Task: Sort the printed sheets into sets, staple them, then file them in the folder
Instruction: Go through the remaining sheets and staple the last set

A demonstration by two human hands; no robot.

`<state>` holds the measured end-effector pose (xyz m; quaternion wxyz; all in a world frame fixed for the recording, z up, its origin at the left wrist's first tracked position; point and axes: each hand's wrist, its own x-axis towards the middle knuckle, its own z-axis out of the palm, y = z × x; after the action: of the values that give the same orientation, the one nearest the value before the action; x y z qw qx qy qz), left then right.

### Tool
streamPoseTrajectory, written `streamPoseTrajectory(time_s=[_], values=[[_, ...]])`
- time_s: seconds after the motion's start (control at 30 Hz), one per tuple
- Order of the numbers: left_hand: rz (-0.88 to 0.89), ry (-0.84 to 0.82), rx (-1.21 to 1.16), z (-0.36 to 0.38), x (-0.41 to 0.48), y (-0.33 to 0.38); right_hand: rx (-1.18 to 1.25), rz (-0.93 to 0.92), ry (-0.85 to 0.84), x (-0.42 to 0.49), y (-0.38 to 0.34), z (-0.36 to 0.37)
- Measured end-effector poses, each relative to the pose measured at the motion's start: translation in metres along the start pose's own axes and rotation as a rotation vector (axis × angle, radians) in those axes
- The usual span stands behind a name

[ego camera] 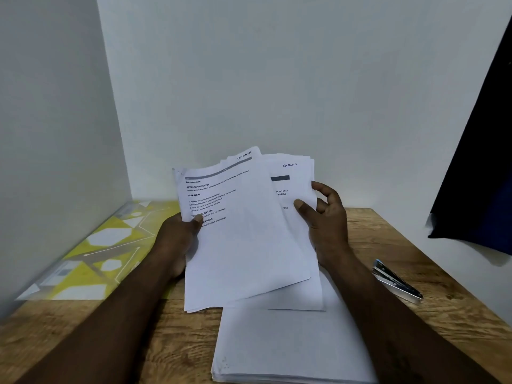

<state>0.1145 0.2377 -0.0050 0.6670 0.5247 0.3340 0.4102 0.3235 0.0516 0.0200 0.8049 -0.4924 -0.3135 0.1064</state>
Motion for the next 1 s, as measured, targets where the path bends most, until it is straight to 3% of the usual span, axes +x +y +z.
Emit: streamPoseTrajectory(time_s=[0.27,0.63,1.0], values=[[0.069,-0.010,0.075,0.003,-0.002,-0.004,-0.076,-0.124,-0.071,-0.004,-0.003,0.005],[0.161,0.025,0.121,0.001,0.005,-0.007,0.016,-0.057,-0.017,-0.003,-0.010,0.006],[0.132,0.065,0.084,0.001,0.005,-0.009,0.029,-0.084,-0.021,-0.005,-0.015,0.007]])
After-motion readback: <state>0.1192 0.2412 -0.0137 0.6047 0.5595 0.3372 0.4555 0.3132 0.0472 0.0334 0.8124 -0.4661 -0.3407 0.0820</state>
